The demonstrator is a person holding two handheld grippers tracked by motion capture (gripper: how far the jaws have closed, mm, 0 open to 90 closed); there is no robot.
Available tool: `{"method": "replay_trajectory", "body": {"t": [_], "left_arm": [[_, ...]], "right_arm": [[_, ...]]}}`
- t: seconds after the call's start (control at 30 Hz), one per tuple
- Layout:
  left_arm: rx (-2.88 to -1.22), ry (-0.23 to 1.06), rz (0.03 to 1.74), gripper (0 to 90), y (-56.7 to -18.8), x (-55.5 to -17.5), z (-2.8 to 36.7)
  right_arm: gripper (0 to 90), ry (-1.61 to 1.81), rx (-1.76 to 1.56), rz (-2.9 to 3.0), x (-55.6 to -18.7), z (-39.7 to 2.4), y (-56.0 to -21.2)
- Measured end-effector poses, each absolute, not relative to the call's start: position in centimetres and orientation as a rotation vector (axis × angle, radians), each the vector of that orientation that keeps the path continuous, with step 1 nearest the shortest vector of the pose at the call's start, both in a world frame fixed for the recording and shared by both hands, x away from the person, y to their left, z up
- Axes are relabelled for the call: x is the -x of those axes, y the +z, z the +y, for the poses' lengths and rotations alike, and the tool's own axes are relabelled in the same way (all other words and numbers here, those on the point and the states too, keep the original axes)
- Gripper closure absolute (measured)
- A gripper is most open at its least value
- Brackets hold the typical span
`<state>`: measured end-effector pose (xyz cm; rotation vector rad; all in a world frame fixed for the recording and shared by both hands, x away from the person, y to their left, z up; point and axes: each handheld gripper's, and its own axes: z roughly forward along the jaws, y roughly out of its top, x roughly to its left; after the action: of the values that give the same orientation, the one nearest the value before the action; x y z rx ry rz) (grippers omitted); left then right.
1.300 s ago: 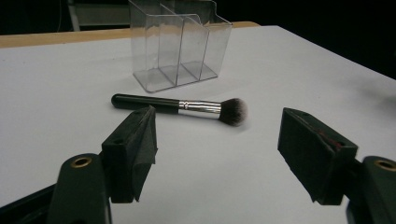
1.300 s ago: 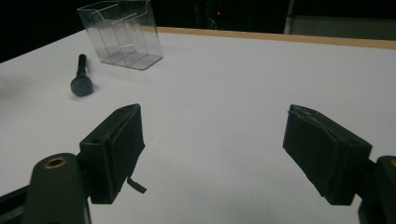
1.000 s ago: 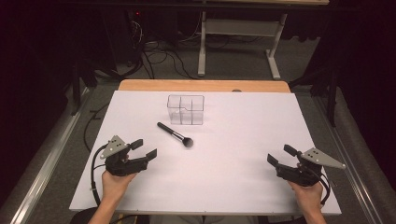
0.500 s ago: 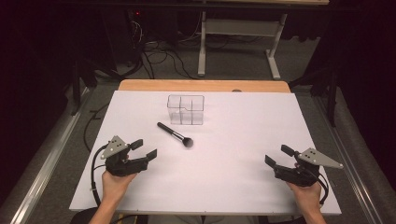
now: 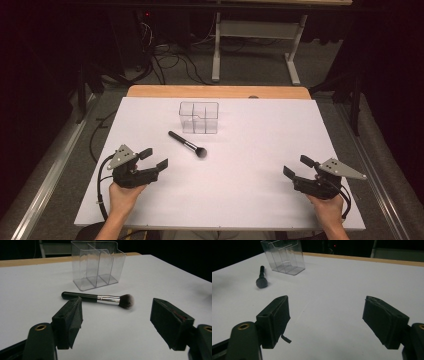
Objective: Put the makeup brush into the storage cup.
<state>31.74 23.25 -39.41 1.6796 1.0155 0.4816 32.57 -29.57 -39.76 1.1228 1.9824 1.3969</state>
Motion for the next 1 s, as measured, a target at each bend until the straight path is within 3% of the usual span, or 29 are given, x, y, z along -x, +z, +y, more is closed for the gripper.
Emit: {"method": "replay_trajectory", "body": {"t": [1.0], "left_arm": [[-1.631,0.458,0.976,25.9,-37.0,-34.4,22.4]], "right_arm": [[24.5,1.396,-1.124,1.966,-32.6,-29.5,-39.7]]}}
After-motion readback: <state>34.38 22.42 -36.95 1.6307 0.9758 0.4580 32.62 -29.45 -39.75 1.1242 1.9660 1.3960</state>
